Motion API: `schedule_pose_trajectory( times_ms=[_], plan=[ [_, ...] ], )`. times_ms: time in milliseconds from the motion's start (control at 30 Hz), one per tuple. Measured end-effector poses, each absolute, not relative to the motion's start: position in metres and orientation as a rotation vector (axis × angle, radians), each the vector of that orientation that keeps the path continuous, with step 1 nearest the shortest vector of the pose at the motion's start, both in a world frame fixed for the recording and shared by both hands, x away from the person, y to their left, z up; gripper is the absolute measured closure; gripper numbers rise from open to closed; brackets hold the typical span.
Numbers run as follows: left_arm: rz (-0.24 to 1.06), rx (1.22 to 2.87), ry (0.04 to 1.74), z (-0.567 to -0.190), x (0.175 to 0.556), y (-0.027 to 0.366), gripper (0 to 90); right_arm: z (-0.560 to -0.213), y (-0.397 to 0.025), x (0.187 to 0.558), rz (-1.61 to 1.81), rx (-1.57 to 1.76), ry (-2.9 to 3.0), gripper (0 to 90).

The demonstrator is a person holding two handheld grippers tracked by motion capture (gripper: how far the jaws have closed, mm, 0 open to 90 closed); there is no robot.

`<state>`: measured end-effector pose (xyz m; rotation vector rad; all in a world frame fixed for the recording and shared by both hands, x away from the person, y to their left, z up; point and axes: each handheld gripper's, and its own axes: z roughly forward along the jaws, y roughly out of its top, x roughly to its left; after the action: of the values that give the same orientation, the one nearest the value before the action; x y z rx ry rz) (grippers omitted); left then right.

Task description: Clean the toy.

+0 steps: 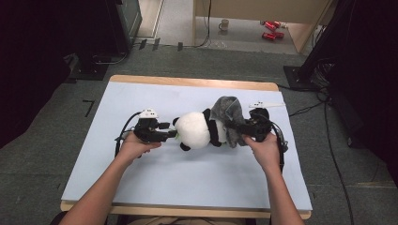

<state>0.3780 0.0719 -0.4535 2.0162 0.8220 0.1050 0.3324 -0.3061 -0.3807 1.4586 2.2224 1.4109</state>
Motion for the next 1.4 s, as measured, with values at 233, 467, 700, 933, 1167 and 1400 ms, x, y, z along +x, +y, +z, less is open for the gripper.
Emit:
schedule_pose_trajectory(
  times_ms=[233, 467, 700, 933, 1167, 1400],
  plan=[
    [0.139, 2.035, 0.858, -0.452, 0.381, 0.082, 40.4, -0.375, -0.343, 0.330, 1.315, 1.518, 2.111, 70.0],
    [0.130, 2.032, 0.888, -0.454, 0.384, 0.094, 39.0, -0.389, -0.374, 0.334, 1.249, 1.621, 2.019, 68.8],
    [0.138, 2.021, 0.915, -0.455, 0.387, 0.106, 37.7, -0.423, -0.384, 0.343, 1.183, 1.644, 1.963, 67.8],
    [0.152, 2.026, 0.936, -0.461, 0.388, 0.116, 37.9, -0.455, -0.385, 0.360, 1.027, 1.735, 2.011, 64.7],
    [0.167, 2.025, 0.952, -0.464, 0.389, 0.121, 37.9, -0.473, -0.379, 0.373, 0.969, 1.745, 2.020, 50.8],
    [0.173, 2.026, 0.959, -0.466, 0.390, 0.124, 38.0, -0.470, -0.380, 0.373, 1.011, 1.733, 1.978, 29.2]
  ],
)
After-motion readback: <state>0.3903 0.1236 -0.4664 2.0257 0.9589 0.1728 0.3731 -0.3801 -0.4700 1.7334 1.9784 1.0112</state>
